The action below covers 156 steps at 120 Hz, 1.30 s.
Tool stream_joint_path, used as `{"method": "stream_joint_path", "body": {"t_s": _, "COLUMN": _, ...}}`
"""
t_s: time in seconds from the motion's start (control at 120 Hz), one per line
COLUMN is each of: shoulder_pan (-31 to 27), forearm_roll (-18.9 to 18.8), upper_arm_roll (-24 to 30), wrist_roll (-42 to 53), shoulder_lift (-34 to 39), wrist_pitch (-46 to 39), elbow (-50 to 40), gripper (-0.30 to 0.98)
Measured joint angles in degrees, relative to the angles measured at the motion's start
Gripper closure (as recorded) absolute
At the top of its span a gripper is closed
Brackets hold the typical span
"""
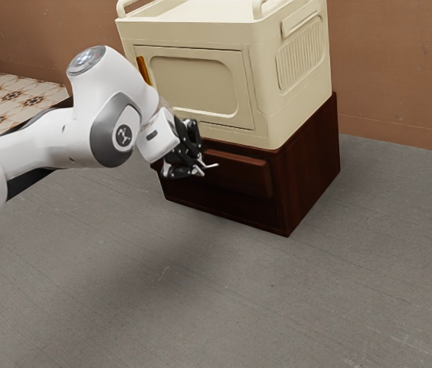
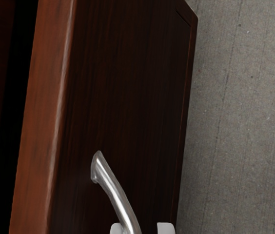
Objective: Pull the drawer handle with one arm to open the drawer
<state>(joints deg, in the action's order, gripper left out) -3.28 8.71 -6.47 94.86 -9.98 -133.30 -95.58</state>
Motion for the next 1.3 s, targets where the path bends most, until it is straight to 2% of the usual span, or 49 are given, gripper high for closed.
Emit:
{"method": "stream_joint_path", "body": {"t_s": 0.517, "shoulder_pan": -0.24, "forearm_roll": -0.10, "upper_arm_roll": -0.14, "wrist_roll": 0.36, "shoulder_lift": 1.67, "wrist_pitch": 3.26, "elbow": -1.03, "gripper": 0.77}}
{"method": "stream_joint_path", "body": {"t_s": 1.3, "shoulder_pan": 0.95, "forearm_roll": -1.75, "upper_arm_roll": -1.92, "wrist_roll": 2.03, "shoulder_lift": 4.03, "wrist_pitch": 14.90, "elbow": -0.03, "gripper": 0.77}}
